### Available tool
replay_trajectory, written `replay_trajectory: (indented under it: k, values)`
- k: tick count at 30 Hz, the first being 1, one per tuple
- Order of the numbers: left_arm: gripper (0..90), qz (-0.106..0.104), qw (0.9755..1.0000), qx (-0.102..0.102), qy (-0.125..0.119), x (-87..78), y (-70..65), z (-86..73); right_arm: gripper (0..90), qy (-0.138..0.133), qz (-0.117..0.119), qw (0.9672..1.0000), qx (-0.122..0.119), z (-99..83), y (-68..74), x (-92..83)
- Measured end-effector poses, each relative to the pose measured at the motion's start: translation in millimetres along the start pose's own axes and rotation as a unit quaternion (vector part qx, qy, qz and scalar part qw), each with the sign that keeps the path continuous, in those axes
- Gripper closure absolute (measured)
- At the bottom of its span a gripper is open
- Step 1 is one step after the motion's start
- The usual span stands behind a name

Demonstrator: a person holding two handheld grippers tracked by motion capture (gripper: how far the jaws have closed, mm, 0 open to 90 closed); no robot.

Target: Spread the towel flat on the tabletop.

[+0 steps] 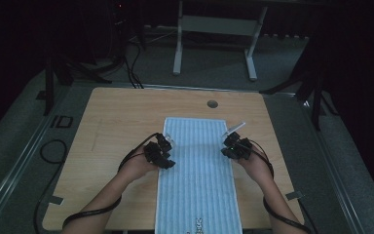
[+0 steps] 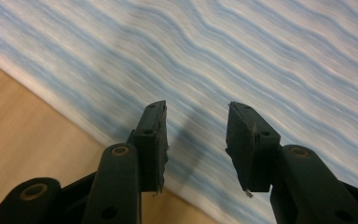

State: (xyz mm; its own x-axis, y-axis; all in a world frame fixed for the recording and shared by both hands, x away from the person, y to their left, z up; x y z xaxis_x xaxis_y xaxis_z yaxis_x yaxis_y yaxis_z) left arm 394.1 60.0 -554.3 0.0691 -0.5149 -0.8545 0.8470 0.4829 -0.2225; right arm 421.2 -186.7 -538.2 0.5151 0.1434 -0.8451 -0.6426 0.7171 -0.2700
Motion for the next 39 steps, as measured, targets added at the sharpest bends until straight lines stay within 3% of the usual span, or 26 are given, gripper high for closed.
replay_trajectory:
  k: [6,9,14,22,39]
  values:
    - [56.9,0.006,0.9998,-0.017,0.012,8.8,19.7,5.9,86.7,0.053,-0.003,0.9985,0.017,-0.2,-5.0,39.8]
    - [55.8,0.02,0.9993,-0.017,0.026,15.5,23.7,5.4,86.6,0.043,-0.001,0.9985,0.032,0.3,-11.0,42.3]
    - [55.8,0.008,0.9994,-0.031,0.011,21.8,26.8,11.2,86.6,0.05,-0.01,0.9977,0.046,0.9,-25.4,47.0]
    - [54.5,0.008,0.9995,-0.026,0.016,27.5,33.7,24.8,86.2,0.054,-0.005,0.9962,0.069,2.2,-42.1,52.8]
    - [54.6,0.019,0.9992,-0.03,0.017,34.6,54.6,48.2,84.3,0.074,-0.018,0.9946,0.071,14.6,-66.8,65.9]
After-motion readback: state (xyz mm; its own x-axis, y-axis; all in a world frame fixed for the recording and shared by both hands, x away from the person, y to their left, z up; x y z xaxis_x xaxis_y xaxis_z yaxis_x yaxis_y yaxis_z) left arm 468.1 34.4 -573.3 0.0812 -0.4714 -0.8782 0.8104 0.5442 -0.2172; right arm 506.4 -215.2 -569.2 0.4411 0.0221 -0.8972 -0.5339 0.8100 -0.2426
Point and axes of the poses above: each handheld gripper's, and its own axes: x roughly forward along the jaws, z roughly out of its top, y roughly to its left, the point moved 5 cm from there along x, roughly forward along the jaws, and after that the axes turned 12 degrees about -z, right-handed, at the moved point
